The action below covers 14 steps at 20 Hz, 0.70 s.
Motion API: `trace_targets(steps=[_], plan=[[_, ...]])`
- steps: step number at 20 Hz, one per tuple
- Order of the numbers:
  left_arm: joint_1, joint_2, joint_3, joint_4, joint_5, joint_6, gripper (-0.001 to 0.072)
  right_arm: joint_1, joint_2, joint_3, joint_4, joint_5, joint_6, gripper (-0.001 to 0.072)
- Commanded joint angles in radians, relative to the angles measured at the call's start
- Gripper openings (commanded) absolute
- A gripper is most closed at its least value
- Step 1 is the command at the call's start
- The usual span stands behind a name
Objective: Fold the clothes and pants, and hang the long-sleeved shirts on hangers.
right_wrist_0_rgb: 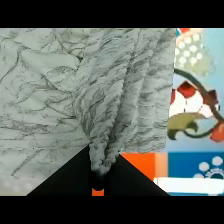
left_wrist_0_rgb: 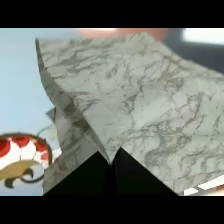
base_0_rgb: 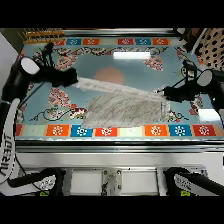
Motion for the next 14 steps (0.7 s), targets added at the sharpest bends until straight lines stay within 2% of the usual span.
trace_targets(steps=[1,4,8,10,14], plan=[[-0.057,0.132,-0.313,0.014,0.093,0.011,0.0008,0.002,0.015,-0.14,-0.038,-0.066,-0.022,0.0027],[-0.087,0.17,-0.512,0.011,0.192,0.008,0.0008,0.002,0.015,-0.233,-0.04,-0.151,-0.022,0.0027],[-0.121,0.165,-0.67,0.003,0.294,0.008,0.0008,0.005,0.014,-0.332,-0.037,-0.216,-0.022,0.0027],[-0.141,0.165,-0.723,0.003,0.366,0.006,0.0008,0.005,0.013,-0.383,-0.037,-0.256,-0.021,0.0027],[-0.18,0.165,-0.759,0.006,0.418,0.002,0.0008,0.005,0.013,-0.456,-0.037,-0.321,-0.021,0.0028]])
